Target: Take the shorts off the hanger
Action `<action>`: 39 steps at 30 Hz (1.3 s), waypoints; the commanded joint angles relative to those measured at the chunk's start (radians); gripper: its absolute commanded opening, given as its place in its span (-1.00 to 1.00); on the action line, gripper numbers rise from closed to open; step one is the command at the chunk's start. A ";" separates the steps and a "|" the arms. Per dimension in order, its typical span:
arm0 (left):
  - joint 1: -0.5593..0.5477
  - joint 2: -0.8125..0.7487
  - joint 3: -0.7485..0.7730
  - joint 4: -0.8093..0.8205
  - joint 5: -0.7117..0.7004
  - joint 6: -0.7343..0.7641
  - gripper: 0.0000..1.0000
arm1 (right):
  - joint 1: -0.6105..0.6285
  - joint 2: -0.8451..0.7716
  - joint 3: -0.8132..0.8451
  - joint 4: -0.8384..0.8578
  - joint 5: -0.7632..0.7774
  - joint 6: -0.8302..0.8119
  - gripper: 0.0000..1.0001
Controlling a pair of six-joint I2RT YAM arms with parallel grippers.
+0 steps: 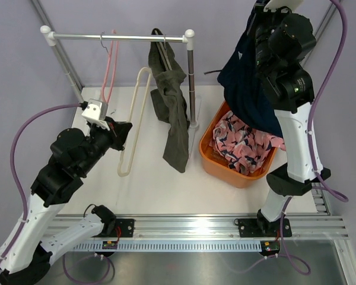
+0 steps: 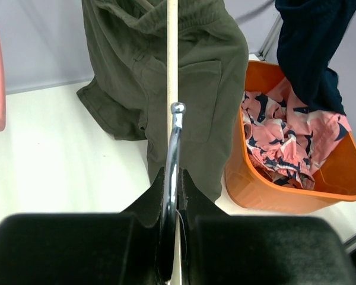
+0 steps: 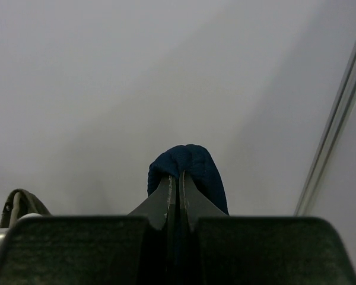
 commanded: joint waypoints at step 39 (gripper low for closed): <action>-0.004 0.055 0.023 0.034 0.021 0.007 -0.97 | -0.332 -0.287 -1.482 0.133 -0.493 0.842 -0.64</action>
